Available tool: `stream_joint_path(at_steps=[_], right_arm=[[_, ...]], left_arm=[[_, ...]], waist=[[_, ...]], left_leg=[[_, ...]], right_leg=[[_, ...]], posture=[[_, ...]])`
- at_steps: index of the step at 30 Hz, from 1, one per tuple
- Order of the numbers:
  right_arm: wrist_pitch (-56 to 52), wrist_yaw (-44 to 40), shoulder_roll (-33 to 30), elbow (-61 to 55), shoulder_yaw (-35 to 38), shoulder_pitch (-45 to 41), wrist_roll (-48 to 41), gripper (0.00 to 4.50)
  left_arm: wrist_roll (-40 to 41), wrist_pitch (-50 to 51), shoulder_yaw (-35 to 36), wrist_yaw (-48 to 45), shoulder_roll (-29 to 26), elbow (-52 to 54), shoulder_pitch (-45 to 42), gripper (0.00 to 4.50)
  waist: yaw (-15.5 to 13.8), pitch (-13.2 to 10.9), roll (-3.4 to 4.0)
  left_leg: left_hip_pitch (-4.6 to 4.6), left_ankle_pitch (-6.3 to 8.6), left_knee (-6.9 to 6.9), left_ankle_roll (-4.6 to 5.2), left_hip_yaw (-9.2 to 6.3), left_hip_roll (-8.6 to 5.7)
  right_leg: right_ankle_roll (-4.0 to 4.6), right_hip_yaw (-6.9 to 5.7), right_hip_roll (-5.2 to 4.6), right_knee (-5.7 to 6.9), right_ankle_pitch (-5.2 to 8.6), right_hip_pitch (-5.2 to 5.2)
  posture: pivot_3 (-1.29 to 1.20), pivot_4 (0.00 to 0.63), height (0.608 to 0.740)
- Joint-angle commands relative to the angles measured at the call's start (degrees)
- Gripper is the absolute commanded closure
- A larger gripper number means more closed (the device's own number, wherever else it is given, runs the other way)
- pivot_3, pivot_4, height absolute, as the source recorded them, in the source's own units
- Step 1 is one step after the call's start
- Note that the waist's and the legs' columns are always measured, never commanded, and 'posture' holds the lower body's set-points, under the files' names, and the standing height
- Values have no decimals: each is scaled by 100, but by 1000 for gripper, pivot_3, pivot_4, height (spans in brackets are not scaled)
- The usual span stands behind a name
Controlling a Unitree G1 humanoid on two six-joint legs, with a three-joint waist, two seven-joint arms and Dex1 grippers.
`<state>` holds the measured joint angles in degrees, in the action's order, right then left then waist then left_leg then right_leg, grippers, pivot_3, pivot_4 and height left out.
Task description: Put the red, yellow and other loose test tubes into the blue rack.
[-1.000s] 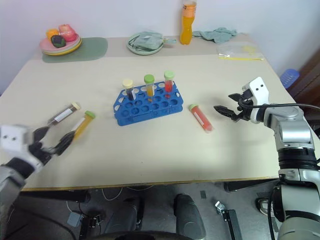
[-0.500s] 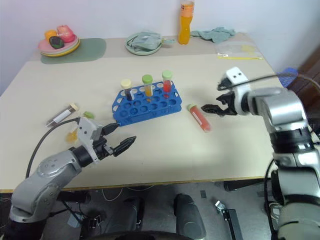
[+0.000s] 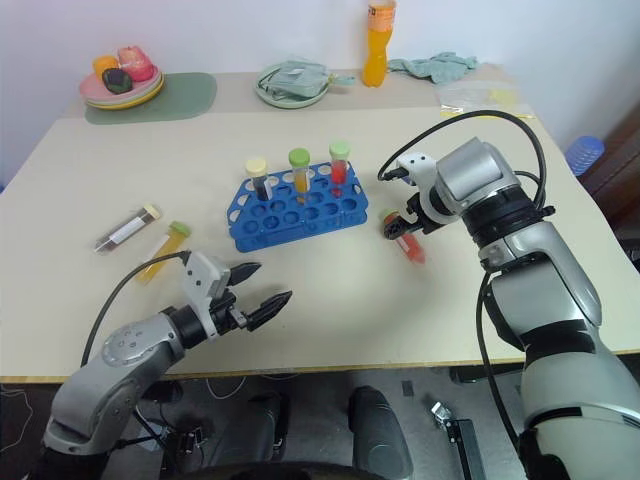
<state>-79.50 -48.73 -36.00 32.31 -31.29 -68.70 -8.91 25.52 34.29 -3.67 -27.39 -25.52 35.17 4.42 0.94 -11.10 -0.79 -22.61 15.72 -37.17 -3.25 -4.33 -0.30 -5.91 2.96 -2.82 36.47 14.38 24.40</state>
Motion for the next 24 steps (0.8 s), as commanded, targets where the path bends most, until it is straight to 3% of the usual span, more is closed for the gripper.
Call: stream_joint_path(at_steps=[1, 5, 6, 10, 13, 15, 17, 20, 24], right_arm=[[34, 43, 68, 47, -96, -69, 142, 1515], [-73, -118, -56, -454, -160, -70, 58, 3545], [-189, -159, -172, -728, -131, -39, -14, 3765], [-666, -134, -594, -1878, 227, 346, -330, 3765], [-215, 473, -872, -3914, 1389, 1873, -319, 3765], [1072, 1298, -252, -5094, 2535, 3151, -166, 3765], [2348, 1876, 368, -5770, 3068, 3832, -62, 3765], [3613, 2473, 1374, -6220, 3268, 4173, -96, 3765], [4463, 3289, 2403, -5606, 3240, 4197, 70, 3765]], left_arm=[[5, -164, 20, 54, 70, 306, 43, 0], [-7, -160, 34, 62, 105, 285, 27, 0], [-10, -168, 32, 50, 103, 274, 17, 0], [-33, -211, 38, 16, 87, 229, 6, 0], [-75, -236, 39, 23, 63, 169, 12, 0], [-105, -257, 36, 16, 48, 136, 7, 0], [-107, -264, 53, 4, 71, 90, -38, 0], [-105, -264, 23, -34, 105, -14, -175, 0], [-91, -261, -33, -142, 122, -148, -407, 0]], waist=[[5, 0, 0], [5, 0, 1], [5, 0, 1], [-31, 0, 0], [-72, 8, -10], [-59, 8, -11], [16, 9, -10], [186, 6, -4], [157, 12, -12]], left_leg=[[0, 0, -1, 0, 0, 0], [0, 0, -1, 0, 0, 0], [0, 0, -1, 0, 0, 0], [-1, 0, -1, 0, -2, 0], [-5, 0, 0, 0, -11, 0], [-8, 3, 4, 4, -14, 0], [-7, 3, 1, 5, -10, 1], [22, 2, 0, 3, 16, 7], [44, -10, -9, -14, 0, 8]], right_leg=[[0, 0, 1, 1, 0, 0], [0, 0, 2, 3, 0, 0], [0, 0, 1, 3, 0, 0], [0, -1, 1, 3, 0, 1], [0, -7, 1, -6, 1, -5], [-1, -11, 3, -13, 1, -10], [-3, -6, 5, -6, 1, -7], [-2, 17, 12, 22, 1, -7], [3, 19, 25, 69, 2, -13]], posture=[[0, 150, 740], [0, 150, 740], [0, 150, 740], [0, 150, 740], [0, 150, 740], [0, 150, 740], [0, 150, 740], [0, 150, 740], [0, 150, 740]])
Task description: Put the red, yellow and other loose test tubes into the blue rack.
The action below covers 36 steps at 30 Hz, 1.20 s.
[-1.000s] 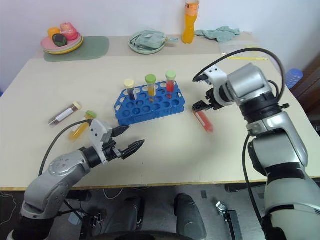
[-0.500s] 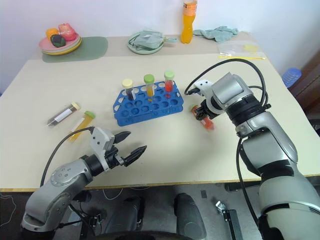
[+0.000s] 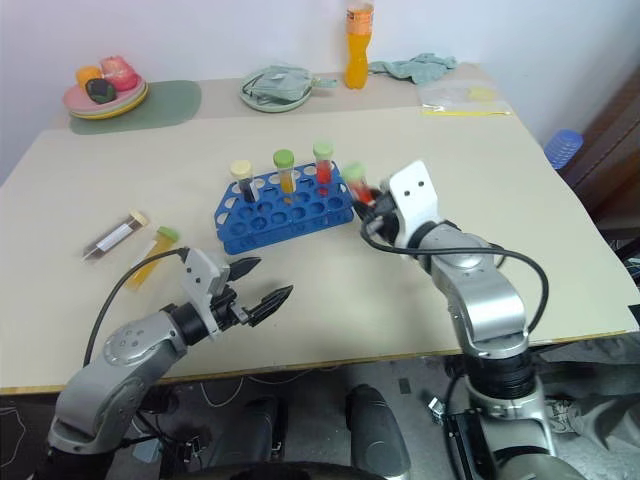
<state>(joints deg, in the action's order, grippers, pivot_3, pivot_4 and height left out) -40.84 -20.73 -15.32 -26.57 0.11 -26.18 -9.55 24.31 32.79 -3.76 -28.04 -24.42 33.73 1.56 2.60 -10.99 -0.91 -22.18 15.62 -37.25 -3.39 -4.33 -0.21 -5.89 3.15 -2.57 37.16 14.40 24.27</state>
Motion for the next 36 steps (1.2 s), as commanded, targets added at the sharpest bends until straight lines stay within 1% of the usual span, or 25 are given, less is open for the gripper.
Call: stream_joint_path(at_steps=[1, 7, 15, 19, 36], right_arm=[[888, 576, 465, 532, 6, -59, 222, 3765], [2217, 712, 990, 1931, -195, -208, 340, 3765], [3127, 733, 1198, 3268, -117, -677, 309, 3765], [3328, 654, 1277, 3590, -132, -769, 276, 3765], [4339, 771, 1527, 4689, -33, -994, 275, 3765]], left_arm=[[14, -139, -28, -95, 25, -52, -178, 0], [40, -174, 8, -112, 81, -153, -386, 0], [116, -87, 73, -76, 81, 69, -287, 0], [120, -67, 83, -35, 88, 139, -231, 0], [117, -68, 99, -55, 71, 53, -346, 0]], waist=[[-22, 1, 0], [-16, 0, 0], [-6, 0, 1], [-8, 0, 1], [0, 0, 2]], left_leg=[[0, -1, -3, -2, 1, -1], [-5, -1, -1, -2, 2, -5], [-5, -1, 4, -2, 1, -4], [-5, -1, 4, -2, 1, -4], [-5, -1, 4, -2, 0, -3]], right_leg=[[1, 0, -1, 0, -1, -1], [0, 0, -10, -3, -1, -1], [1, 0, -8, -1, -1, 4], [1, 0, -8, -1, -1, 4], [1, 0, -8, 0, -1, 4]], posture=[[0, 150, 740], [0, 150, 740], [0, 150, 740], [0, 150, 740], [0, 150, 740]])
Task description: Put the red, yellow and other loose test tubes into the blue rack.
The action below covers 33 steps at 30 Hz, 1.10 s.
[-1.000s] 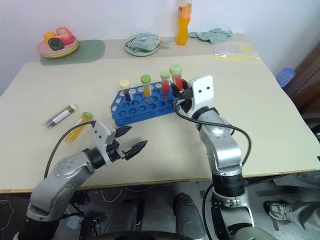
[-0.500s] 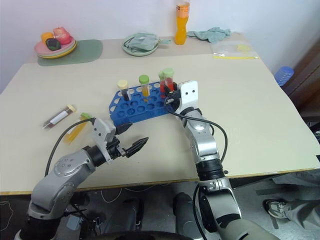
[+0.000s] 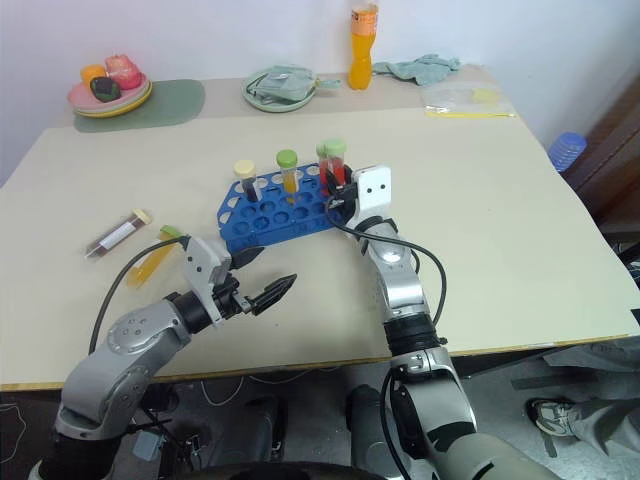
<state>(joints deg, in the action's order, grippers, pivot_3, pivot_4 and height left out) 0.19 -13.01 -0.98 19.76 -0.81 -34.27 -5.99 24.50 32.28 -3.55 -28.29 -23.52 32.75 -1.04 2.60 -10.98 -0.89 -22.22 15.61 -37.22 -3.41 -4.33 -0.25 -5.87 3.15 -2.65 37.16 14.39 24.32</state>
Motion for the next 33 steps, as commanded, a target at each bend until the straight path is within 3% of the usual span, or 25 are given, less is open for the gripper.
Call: stream_joint_path(at_steps=[1, 5, 12, 16, 18, 22, 24, 26, 28, 33], right_arm=[[273, 1, 115, 111, 70, -198, -89, 3765], [344, -102, 181, 171, 81, -172, -169, 3765], [409, -76, 170, -79, 108, -173, -174, 156], [241, -189, 10, -514, 105, -147, -224, 67], [61, -295, -191, -836, 153, -96, -275, 67], [-261, -699, -645, -1318, 139, 64, -373, 67], [-549, -1322, -1091, -1698, 11, 247, -518, 67], [-875, -1966, -1516, -2095, -186, 442, -706, 67], [-1096, -2300, -1732, -2353, -319, 551, -819, 67], [-1872, -3526, -2577, -3533, -808, 1123, -1352, 67]], left_arm=[[93, -16, 85, -33, -28, 143, -96, 0], [75, -26, 102, -23, -34, 116, -138, 0], [95, 179, 492, 236, -114, 104, -216, 0], [504, 979, 1414, 438, -538, 109, -544, 0], [572, 1871, 1843, 499, -1239, 79, -911, 0], [603, 3342, 2001, 348, -2535, -732, -1761, 0], [731, 4492, 1524, -34, -3306, -1647, -2644, 0], [769, 4915, 820, -503, -3779, -2302, -3403, 0], [761, 5049, 352, -800, -3958, -2681, -3850, 0], [-197, 4523, -1891, -1779, -4007, -4116, -5238, 0]], waist=[[0, 0, 0], [8, 0, 0], [0, -1, 1], [-1, -1, 2], [-3, -3, 0], [-8, -4, 2], [-8, -6, -3], [12, -8, -3], [19, -9, -1], [13, -10, 0]], left_leg=[[0, 0, -1, 0, 0, 0], [2, 0, -1, 0, 0, 0], [2, 0, 0, 0, -1, 1], [1, 0, 0, 0, -2, 1], [-2, 0, -2, 0, -7, 0], [-6, 0, -2, 0, -12, -3], [-7, 0, -2, 0, -17, -4], [-10, 0, 0, 1, -18, -5], [-6, 0, 5, 1, -12, -6], [-8, 0, 6, 0, -16, -3]], right_leg=[[0, 0, 0, 0, 0, 0], [0, 0, 0, 3, 0, 0], [0, 0, 0, 3, 0, 0], [0, -1, 0, 3, 0, 1], [0, -4, 1, 5, 0, 2], [-1, -11, 0, 0, 1, 1], [-1, -17, 0, 2, 1, 1], [-3, -20, 3, -2, 3, 1], [-6, -15, -1, -3, 6, 1], [0, -18, 6, 2, 12, 5]], posture=[[0, 150, 740], [0, 150, 740], [0, 150, 740], [0, 150, 740], [0, 150, 740], [0, 150, 740], [0, 150, 740], [0, 150, 740], [0, 150, 740], [0, 150, 740]])
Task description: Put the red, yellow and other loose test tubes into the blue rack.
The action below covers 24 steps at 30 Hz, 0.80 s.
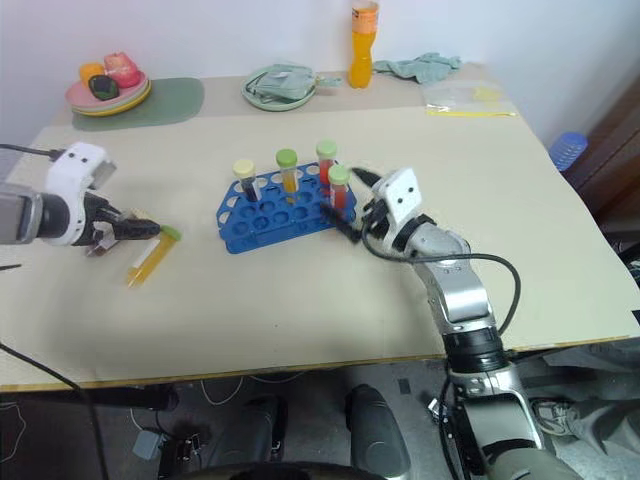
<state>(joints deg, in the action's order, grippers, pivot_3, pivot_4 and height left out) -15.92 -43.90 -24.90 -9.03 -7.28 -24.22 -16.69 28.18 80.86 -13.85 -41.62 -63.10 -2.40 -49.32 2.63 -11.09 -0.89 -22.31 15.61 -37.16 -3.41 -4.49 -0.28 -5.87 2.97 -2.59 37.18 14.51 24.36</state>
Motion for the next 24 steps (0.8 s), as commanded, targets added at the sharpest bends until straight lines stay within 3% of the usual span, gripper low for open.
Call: stream_joint_path(at_steps=[1, 4, 9, 12, 18, 21, 24], right_arm=[[-322, -483, -242, -770, -202, 178, -303, 67], [-455, -467, -284, -998, -248, 300, -315, 67], [-540, -268, -234, -1185, -294, 452, -219, 67], [-561, -198, -210, -1251, -337, 491, -203, 0], [-555, -125, -170, -1278, -429, 486, -159, 0], [-556, -126, -201, -1322, -436, 522, -164, 0], [-552, -120, -240, -1330, -417, 593, -155, 0]], left_arm=[[-800, -502, -1184, -547, 4, -836, -557, 0], [-1212, -792, -1774, -926, 128, -1288, -838, 0], [-1616, -936, -2146, -1304, 558, -1969, -1087, 0], [-1852, -1061, -2264, -1455, 660, -2141, -1039, 844], [-1918, -1043, -2024, -1677, 640, -2141, -921, 3584], [-1806, -1034, -1704, -1823, 330, -1863, -792, 3763], [-1616, -1631, -436, -1364, 113, -1504, -282, 3763]], waist=[[14, 0, 0], [22, 0, -1], [-26, -3, -9], [-19, -4, -10], [-10, -5, -12], [2, -7, -15], [2, -8, -16]], left_leg=[[1, 0, 0, 0, 2, 1], [0, 0, -2, 0, 2, 1], [-11, 0, -9, 0, 2, 0], [-12, 0, -11, 0, 1, -1], [-12, 0, -11, 0, 0, 0], [-12, 0, -10, 0, 0, 0], [-12, 0, -9, 0, -1, 2]], right_leg=[[1, 2, 1, 1, 0, 0], [1, 2, 1, 2, 1, 2], [0, 1, -2, 1, 1, 7], [0, 1, -5, 1, 1, 7], [0, 1, -4, 3, 1, 8], [0, 1, -4, 3, 1, 9], [0, 1, -4, 3, 1, 11]], posture=[[0, 150, 740], [0, 150, 740], [0, 150, 740], [0, 150, 740], [0, 150, 740], [0, 150, 740], [0, 150, 740]])
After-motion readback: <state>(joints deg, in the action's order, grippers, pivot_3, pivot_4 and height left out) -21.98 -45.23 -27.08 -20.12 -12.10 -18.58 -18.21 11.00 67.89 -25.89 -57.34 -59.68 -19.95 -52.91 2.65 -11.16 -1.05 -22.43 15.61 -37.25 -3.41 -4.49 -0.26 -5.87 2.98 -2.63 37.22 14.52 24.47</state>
